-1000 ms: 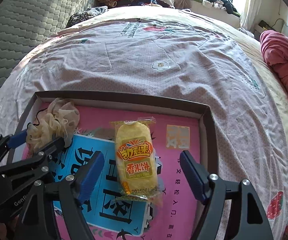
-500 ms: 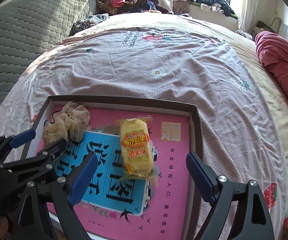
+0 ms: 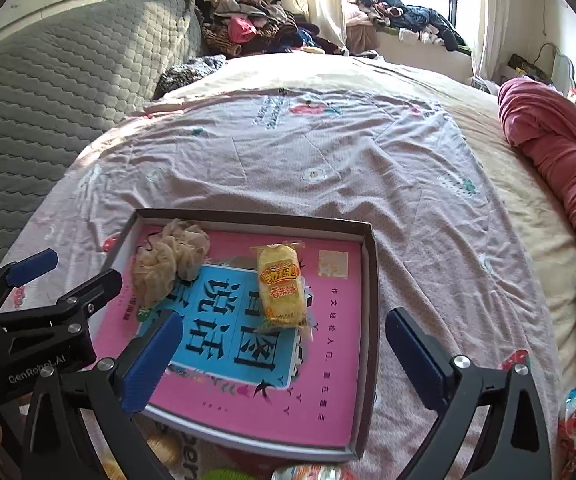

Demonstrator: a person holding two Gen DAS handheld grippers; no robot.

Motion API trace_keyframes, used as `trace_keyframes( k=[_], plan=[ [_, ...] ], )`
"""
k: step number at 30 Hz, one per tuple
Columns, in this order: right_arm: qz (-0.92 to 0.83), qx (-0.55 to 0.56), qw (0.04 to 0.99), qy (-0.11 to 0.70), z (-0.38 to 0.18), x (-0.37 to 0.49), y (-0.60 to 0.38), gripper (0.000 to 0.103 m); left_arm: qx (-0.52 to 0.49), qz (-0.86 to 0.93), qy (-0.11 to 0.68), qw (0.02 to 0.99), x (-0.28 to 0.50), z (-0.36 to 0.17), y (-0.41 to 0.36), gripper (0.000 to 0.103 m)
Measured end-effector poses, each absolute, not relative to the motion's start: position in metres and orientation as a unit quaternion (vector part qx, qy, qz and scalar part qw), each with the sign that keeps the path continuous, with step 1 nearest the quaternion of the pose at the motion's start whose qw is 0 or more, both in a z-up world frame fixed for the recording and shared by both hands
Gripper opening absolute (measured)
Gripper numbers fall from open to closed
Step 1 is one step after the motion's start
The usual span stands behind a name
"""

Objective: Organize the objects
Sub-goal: 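Pull both open tools back from the tray toward the remaining snacks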

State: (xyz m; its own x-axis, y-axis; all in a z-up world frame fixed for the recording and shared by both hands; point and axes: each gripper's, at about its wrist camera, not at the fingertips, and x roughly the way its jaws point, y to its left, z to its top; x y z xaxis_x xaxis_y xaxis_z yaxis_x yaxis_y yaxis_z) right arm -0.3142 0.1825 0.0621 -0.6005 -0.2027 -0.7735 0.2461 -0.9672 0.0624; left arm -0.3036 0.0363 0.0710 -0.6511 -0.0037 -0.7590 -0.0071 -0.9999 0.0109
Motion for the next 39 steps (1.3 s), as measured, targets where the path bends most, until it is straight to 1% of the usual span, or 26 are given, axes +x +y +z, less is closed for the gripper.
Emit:
trace_keyframes(
  k=[5, 10, 15, 30, 31, 32, 39],
  plan=[
    [-0.903, 0.411, 0.127, 0.022, 0.080, -0.294, 0.187, 0.102, -0.399, 0.917, 0.008, 0.001, -0.282, 0.092, 0.035, 0.093],
    [-0.906, 0.400, 0.140, 0.003, 0.097, -0.272, 0.193, 0.102, -0.383, 0.924, 0.004, 0.003, -0.256, 0.110, 0.034, 0.093],
    [-0.913, 0.383, 0.138, 0.007, 0.112, -0.249, 0.197, 0.102, -0.369, 0.929, 0.006, 0.000, -0.230, 0.126, 0.034, 0.093],
    [-0.916, 0.367, 0.159, 0.009, 0.136, -0.188, 0.207, 0.103, -0.354, 0.935, 0.008, -0.011, -0.166, 0.148, 0.036, 0.093],
    [-0.916, 0.367, 0.160, 0.009, 0.137, -0.185, 0.207, 0.103, -0.355, 0.935, 0.008, -0.012, -0.162, 0.149, 0.036, 0.097],
    [-0.916, 0.367, 0.162, 0.009, 0.137, -0.181, 0.208, 0.103, -0.354, 0.935, 0.009, -0.012, -0.159, 0.150, 0.037, 0.103],
    [-0.918, 0.359, 0.169, 0.015, 0.144, -0.152, 0.211, 0.103, -0.346, 0.938, 0.012, -0.007, -0.132, 0.155, 0.043, 0.103]
  ],
)
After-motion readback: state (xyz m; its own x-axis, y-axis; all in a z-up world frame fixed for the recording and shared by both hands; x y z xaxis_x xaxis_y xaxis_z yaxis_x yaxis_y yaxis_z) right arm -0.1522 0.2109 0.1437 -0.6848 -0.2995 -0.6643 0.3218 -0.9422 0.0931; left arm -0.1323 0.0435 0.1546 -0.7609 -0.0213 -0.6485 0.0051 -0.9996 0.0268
